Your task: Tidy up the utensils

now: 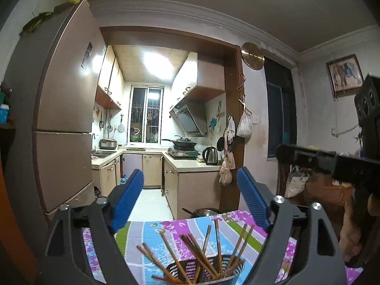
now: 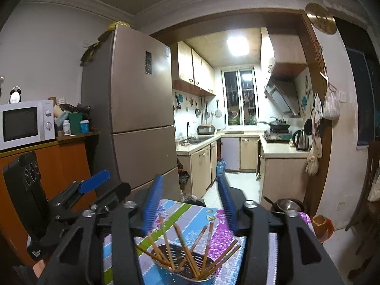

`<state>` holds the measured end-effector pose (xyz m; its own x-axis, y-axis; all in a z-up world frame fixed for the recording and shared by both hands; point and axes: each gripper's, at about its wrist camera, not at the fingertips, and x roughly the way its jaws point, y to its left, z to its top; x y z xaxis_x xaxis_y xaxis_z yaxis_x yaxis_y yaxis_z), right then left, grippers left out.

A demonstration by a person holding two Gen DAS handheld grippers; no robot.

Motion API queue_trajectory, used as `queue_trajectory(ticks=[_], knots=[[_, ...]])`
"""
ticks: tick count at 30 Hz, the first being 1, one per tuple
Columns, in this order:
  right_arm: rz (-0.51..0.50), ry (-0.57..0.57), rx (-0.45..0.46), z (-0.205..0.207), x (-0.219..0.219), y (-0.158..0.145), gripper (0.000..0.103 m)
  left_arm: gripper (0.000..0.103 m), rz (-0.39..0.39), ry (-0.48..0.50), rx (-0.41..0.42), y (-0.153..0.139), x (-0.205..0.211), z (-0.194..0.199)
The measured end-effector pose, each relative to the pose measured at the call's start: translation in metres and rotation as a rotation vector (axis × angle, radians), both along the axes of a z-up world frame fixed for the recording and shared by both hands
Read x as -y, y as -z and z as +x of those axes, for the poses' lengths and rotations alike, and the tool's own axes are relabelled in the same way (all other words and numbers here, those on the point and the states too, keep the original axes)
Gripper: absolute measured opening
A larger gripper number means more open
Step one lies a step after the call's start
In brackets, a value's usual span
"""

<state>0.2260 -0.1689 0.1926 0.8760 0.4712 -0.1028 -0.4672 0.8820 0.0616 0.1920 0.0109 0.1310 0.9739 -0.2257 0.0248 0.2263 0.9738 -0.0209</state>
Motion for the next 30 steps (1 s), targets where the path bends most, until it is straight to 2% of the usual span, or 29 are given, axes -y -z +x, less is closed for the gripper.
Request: queue_trajectory(ticks=[5,7,9,15,22,25,27,30], knots=[[0.009,0.007,0.053,-0.048,0.002,0.006,0.081,0.097,0.021,-0.042,0.026,0.005,-0.005,-0.037],[0.009,0.021,0.076,-0.071,0.004,0.014,0.092,0.097,0.021,-0.059,0.033,0.006,-0.009,-0.051],[0.008,0.035,0.092,-0.091,0.007,0.022,0.098,0.097,0.024,-0.082,0.043,0.011,-0.013,-0.071],[0.019,0.108,0.100,-0.142,0.017,0.053,0.098,0.097,0.010,-0.130,0.054,0.024,-0.027,-0.116],[0.008,0.192,0.030,-0.180,0.022,0.106,0.098,0.097,0.013,-0.177,-0.008,0.061,-0.034,-0.149],[-0.014,0.235,0.010,-0.190,0.019,0.127,0.098,0.097,0.015,-0.172,-0.039,0.073,-0.031,-0.160],[-0.015,0.225,-0.010,-0.196,0.019,0.138,0.098,0.097,0.033,-0.174,-0.056,0.083,-0.025,-0.166],[-0.010,0.245,-0.022,-0.204,0.022,0.149,0.098,0.097,0.038,-0.139,-0.073,0.093,-0.016,-0.175]])
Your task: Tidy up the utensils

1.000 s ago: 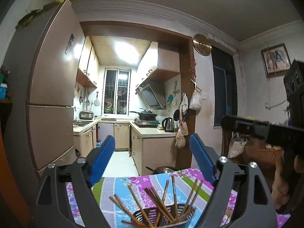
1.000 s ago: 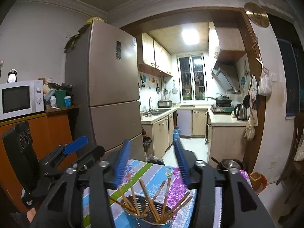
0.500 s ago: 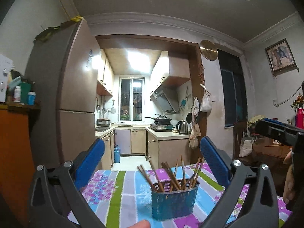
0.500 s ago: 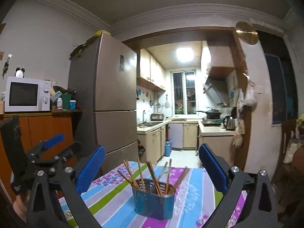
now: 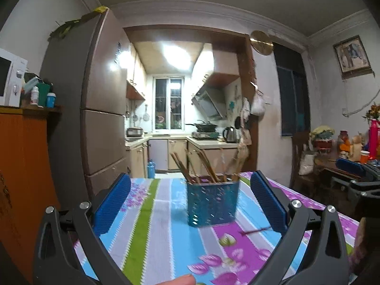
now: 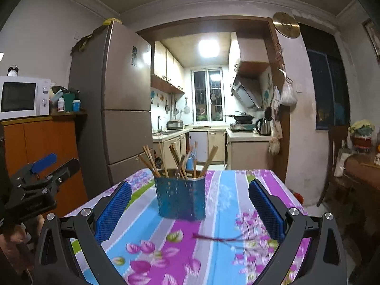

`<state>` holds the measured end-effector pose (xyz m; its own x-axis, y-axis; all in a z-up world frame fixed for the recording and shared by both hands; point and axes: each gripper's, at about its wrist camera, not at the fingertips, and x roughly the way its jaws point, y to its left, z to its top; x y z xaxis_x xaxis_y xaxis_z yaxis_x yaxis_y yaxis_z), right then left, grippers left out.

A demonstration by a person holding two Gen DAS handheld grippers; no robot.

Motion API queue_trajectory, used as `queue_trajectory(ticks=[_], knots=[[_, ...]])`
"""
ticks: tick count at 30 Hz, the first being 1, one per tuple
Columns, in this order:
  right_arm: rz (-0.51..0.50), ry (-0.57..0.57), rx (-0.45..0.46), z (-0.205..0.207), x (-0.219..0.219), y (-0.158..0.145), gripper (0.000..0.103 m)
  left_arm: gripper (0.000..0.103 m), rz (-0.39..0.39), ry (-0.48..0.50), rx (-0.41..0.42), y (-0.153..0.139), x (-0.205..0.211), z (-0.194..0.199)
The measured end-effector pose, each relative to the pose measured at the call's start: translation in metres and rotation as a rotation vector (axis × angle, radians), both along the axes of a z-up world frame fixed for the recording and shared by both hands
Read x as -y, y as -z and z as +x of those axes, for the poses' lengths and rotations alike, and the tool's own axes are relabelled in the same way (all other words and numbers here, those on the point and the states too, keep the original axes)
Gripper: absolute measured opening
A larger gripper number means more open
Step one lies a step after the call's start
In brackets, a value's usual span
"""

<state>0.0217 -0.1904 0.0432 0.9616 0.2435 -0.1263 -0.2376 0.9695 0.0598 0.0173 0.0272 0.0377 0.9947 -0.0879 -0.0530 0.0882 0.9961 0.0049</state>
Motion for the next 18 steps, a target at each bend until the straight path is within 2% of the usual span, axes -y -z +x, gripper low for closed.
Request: queue_trajectory(ticks=[4,18], knots=[[0.015,0.005,0.002,-0.013,0.004,0.009,0.098,0.097,-0.014,0.010,-0.022,0.008,0.003,-0.005],[0.025,0.017,0.010,-0.034,0.013,0.021,0.098,0.097,-0.013,0.003,-0.014,0.015,0.012,-0.025]])
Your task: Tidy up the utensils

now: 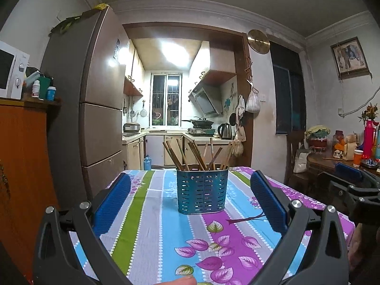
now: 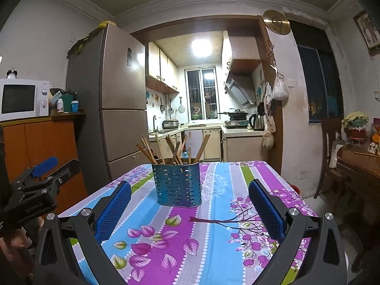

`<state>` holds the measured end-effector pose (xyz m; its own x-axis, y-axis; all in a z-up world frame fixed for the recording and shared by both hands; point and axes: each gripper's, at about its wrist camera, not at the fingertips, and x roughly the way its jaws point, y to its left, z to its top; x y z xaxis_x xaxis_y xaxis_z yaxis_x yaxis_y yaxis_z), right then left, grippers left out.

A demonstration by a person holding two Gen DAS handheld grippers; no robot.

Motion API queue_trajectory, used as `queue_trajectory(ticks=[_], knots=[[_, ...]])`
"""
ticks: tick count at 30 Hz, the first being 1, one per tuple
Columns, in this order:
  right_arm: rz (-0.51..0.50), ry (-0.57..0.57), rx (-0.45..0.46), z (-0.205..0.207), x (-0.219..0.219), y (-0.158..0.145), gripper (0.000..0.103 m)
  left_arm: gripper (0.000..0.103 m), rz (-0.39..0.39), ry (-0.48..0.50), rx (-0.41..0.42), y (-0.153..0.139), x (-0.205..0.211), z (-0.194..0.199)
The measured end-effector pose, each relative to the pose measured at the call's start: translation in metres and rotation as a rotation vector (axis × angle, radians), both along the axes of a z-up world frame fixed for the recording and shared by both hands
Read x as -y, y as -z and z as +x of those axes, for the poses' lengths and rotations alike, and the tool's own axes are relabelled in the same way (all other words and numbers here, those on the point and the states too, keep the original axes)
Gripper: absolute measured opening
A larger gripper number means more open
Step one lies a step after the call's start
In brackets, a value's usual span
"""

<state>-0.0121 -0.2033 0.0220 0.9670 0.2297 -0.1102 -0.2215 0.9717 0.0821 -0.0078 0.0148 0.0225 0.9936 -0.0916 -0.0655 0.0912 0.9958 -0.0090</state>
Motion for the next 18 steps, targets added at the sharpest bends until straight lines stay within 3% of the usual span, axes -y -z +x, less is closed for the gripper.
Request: queue_trajectory(ticks=[9,18], knots=[[0.004,0.010,0.084,-0.023,0.009,0.012,0.098,0.097,0.022,-0.037,0.111,0.012,0.012,-0.021],[0.001,0.016,0.122,-0.038,0.012,0.013,0.098,0.097,0.035,-0.022,0.138,0.010,0.024,-0.034]])
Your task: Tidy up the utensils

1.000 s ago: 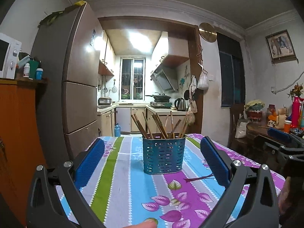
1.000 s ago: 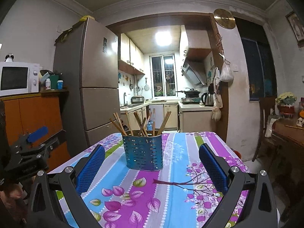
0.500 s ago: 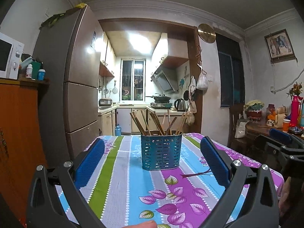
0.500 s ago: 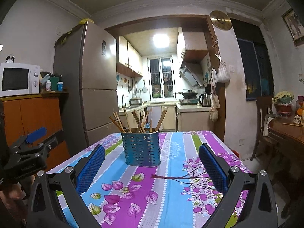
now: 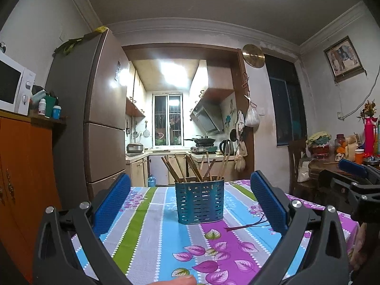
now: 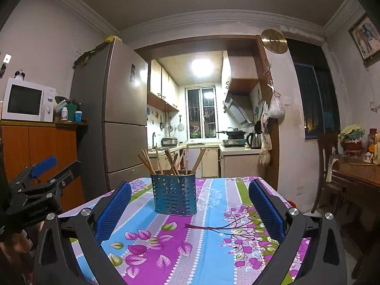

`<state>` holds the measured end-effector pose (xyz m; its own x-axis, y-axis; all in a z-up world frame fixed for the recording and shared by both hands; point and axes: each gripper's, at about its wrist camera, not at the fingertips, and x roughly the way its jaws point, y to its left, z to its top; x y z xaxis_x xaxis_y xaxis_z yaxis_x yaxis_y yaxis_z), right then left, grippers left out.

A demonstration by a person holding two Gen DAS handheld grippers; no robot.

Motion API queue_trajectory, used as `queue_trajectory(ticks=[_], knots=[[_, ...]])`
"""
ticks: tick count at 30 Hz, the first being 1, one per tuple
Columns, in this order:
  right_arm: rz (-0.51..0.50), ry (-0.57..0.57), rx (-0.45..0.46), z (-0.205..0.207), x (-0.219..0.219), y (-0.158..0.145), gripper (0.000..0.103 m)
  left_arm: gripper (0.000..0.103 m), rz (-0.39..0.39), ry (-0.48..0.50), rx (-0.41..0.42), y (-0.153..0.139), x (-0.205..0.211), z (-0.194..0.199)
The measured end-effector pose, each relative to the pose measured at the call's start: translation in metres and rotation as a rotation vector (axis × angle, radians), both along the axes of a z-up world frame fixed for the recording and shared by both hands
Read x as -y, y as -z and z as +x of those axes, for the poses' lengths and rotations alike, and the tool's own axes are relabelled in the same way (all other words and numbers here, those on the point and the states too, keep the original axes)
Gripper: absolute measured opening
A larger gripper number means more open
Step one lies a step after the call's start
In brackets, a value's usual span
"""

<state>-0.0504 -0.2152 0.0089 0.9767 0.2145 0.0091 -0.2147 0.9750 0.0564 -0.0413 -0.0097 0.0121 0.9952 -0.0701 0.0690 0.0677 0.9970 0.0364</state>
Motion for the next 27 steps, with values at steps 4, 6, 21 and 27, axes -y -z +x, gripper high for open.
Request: queue_trajectory(ticks=[4,6,21,27], knots=[[-0.003,-0.001,0.005,-0.003,0.000,0.000,0.098,0.097,0.005,-0.010,-0.021,0.000,0.005,0.001],[-0.002,-0.005,0.005,-0.004,0.001,0.000,0.098,0.097,0.003,-0.011,-0.034,0.001,0.006,0.002],[-0.009,-0.021,-0.009,-0.002,0.000,0.001,0.098,0.097,-0.008,-0.029,-0.079,0.006,0.006,0.012],[-0.009,-0.023,-0.010,-0.002,0.001,0.001,0.098,0.097,-0.006,-0.031,-0.081,0.006,0.006,0.013]])
